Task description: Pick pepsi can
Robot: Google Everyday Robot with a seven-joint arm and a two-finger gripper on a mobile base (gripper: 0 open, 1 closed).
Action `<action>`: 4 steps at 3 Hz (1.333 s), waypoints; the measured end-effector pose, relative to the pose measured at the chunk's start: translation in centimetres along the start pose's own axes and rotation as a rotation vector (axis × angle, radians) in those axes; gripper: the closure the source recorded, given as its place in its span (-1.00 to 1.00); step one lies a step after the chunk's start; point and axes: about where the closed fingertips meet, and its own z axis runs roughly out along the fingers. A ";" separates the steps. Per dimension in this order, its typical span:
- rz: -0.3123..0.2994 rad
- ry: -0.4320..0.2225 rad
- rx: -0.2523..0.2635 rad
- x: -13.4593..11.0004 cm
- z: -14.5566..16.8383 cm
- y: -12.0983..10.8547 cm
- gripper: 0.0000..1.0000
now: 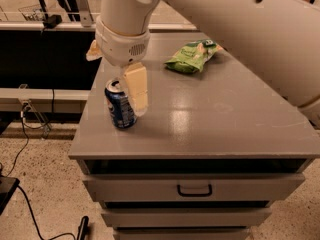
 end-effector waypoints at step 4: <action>-0.012 0.107 -0.088 0.8 2.3 0.3 0.27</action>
Offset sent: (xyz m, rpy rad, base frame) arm 0.0074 -0.0074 -0.0293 -0.1888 -0.0012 -0.0218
